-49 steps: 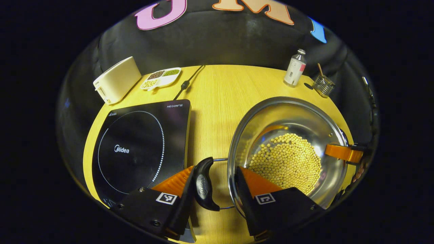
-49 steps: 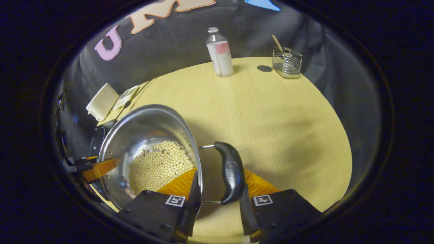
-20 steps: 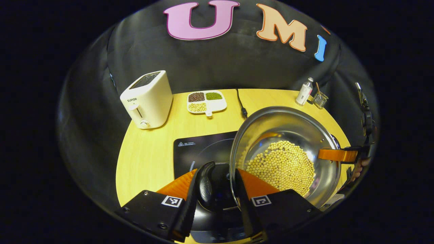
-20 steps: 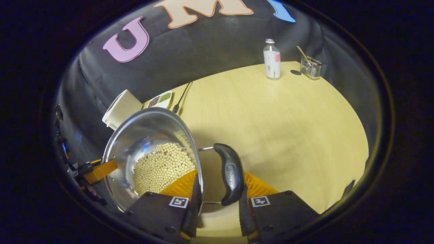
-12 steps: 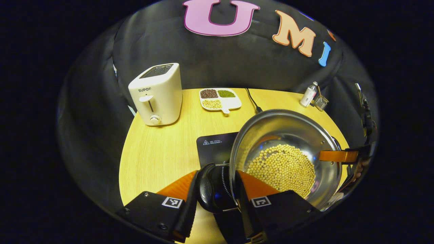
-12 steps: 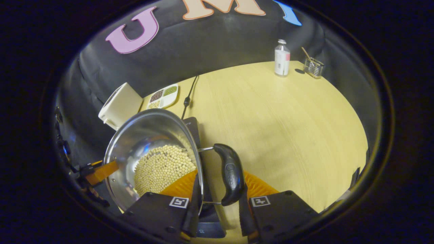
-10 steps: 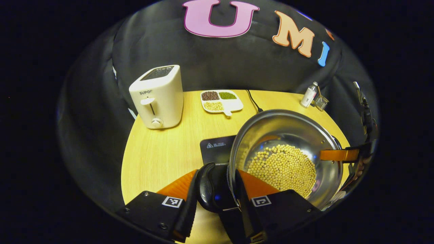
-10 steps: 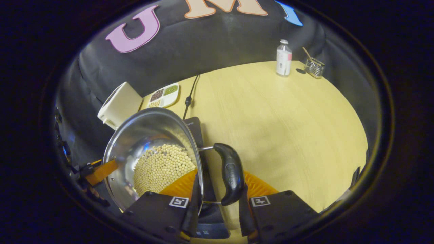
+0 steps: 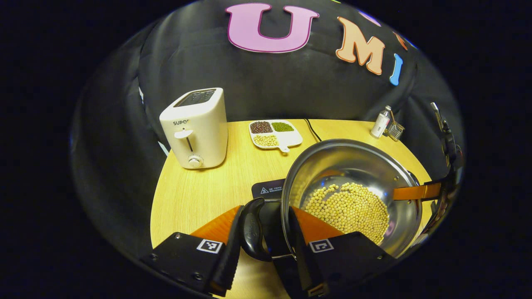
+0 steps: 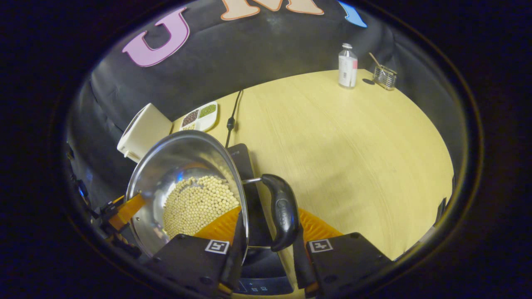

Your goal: First push the handle of the pot to place it horizontally, then grasp the pot with both hands and set it on the induction cooktop.

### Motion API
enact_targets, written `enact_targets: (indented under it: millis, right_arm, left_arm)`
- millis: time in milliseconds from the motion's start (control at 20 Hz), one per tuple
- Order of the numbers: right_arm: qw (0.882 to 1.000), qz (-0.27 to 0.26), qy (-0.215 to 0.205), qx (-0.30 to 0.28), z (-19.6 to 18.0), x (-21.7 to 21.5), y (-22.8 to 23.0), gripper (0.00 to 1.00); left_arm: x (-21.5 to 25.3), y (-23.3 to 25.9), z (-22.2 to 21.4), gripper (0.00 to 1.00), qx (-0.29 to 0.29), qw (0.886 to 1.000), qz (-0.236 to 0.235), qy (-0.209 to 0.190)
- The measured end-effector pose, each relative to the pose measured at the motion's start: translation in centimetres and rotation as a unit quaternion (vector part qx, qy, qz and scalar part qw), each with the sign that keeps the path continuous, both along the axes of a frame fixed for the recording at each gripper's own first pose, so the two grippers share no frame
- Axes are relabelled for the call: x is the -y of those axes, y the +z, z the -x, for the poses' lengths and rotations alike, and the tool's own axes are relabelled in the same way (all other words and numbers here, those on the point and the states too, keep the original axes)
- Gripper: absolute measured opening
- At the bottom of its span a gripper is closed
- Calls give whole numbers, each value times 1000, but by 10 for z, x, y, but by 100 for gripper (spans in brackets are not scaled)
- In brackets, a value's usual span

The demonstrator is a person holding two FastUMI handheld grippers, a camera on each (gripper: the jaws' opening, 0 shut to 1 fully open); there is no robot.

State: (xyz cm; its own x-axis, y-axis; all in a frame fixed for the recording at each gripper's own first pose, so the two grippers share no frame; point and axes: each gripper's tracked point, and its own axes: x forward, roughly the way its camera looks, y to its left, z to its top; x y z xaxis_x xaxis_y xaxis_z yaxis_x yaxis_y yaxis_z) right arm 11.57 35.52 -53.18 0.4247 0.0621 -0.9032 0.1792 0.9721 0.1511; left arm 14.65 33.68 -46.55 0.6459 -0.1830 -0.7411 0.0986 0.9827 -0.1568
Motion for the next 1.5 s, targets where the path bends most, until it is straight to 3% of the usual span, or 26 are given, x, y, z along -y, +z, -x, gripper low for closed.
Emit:
enact_targets:
  millis: [100,200,250,300,350,500,700,850,900,950,1050,1300,1500]
  right_arm:
    - [1000,1,3,3,-1,1,1,52]
    - [1000,-5,6,2,1,-1,0,59]
    - [1000,-6,6,6,0,1,3,56]
    - [1000,-5,7,12,-3,4,5,60]
    - [1000,-7,9,14,-1,4,7,64]
    - [999,-15,25,19,2,4,12,84]
    - [998,-28,42,41,5,6,28,96]
    - [996,-26,63,60,10,16,40,96]
    - [995,-28,74,62,13,19,43,90]
    - [994,-34,81,65,16,24,48,90]
    - [992,-42,81,84,17,40,61,100]
    - [987,-85,88,108,28,73,85,94]
    - [982,-104,84,136,40,100,106,98]
  left_arm:
    - [3,-9,11,65,-28,1000,-1,-3]
    - [5,-8,18,74,-43,999,2,12]
    - [4,-4,18,80,-36,999,2,22]
    - [4,2,17,76,-24,999,2,27]
    - [2,6,16,82,-17,999,-6,31]
    - [-13,16,17,83,-8,998,-48,38]
    - [-15,31,26,85,-3,997,-62,55]
    - [-16,52,30,85,18,994,-86,63]
    - [-18,61,32,85,26,992,-100,70]
    - [-19,69,37,88,30,990,-112,80]
    - [-10,91,44,89,50,987,-121,91]
    - [14,134,79,89,66,980,-151,114]
    - [51,179,111,88,97,975,-157,125]
